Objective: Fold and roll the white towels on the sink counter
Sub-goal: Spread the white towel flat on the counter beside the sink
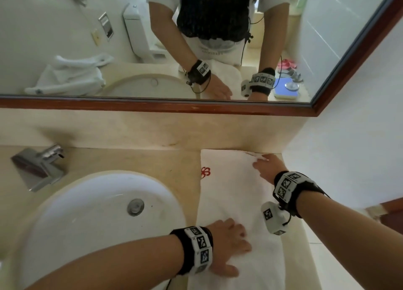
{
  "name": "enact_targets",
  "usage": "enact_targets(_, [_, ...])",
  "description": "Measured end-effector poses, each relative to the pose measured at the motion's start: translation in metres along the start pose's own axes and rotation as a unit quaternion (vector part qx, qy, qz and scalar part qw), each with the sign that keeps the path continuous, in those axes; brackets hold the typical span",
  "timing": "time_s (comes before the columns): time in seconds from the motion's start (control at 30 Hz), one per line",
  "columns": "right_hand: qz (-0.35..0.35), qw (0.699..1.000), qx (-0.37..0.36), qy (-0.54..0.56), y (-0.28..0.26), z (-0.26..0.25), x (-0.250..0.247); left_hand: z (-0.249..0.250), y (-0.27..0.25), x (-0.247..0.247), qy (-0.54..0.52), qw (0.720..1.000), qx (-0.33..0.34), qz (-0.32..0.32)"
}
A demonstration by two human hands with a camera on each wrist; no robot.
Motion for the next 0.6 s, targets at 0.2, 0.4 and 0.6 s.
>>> enact_targets(0.2, [-0.082, 0.996, -0.037, 0.010, -0.013, 0.019, 0.003, -0.010, 0.011, -0.039, -0.112, 0.934, -0.185, 0.286])
enact_targets(0.4, [-0.025, 0.967, -0.115, -0.226, -0.028, 0.046, 0.030, -0.058, 0.031, -0.045, -0.086, 0.918, -0.363, 0.137])
enact_targets(0.6, [-0.003, 0.940, -0.124, -0.318, -0.015, 0.034, 0.044, -0.072, 0.025, -0.022, -0.087, 0.895, -0.416, 0.137])
Point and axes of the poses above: each hand's wrist, its own y-axis towards the middle knuckle, its own x-axis out of the palm, z = x × y, the point moved 2 cm from there along y, towards the middle knuckle, and after that the axes turned 14 degrees about x, right-handed, at the moved point
